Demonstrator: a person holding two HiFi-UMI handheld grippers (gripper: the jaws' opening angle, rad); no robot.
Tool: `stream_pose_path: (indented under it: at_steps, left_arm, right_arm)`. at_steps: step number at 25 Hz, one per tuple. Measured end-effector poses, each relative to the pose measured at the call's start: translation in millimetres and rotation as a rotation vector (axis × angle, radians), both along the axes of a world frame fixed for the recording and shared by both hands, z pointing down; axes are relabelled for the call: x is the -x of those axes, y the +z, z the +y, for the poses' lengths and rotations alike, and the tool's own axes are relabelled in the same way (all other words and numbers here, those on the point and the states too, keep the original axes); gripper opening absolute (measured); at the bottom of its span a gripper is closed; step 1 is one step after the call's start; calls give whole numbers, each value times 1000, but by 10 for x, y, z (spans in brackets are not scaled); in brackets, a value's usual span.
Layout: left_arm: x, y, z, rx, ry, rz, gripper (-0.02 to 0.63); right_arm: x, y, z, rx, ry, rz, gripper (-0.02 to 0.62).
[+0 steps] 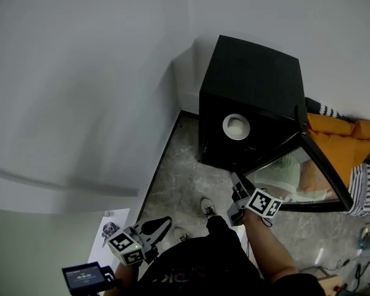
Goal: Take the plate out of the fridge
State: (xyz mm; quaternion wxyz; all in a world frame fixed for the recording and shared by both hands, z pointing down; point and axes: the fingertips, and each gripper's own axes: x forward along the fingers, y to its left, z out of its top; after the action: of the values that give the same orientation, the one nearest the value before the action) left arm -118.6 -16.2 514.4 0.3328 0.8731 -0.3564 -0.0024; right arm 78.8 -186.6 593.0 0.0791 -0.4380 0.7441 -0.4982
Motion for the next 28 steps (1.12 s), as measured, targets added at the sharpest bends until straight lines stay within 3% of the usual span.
stream_pose_path:
  at_steps: [3,7,15,18,22,28]
  left_arm:
    - [37,61,-29,28,-20,-25,0]
    - [37,40,-114,39,-79,-3,0]
    - [82,204,-138,114,-164,-53,0]
    - [88,191,-169,123,-201,-35,0]
    - [118,295,-131,171,-216,-87,0]
    - [69,330,-190,198,-232,-89,0]
  right_arm:
    - [-141,318,-395,101,103,-75,19]
    - [-348,852,-856,244,251,-197,51]
    - [-522,1597,-1452,475,484,-212,58]
    - [-582,1755,-1634,506,548,-216,60]
    - [-702,1933,-1797,520,606,-208,60]
    - [-677,1938,-1777,546,631,-225,67]
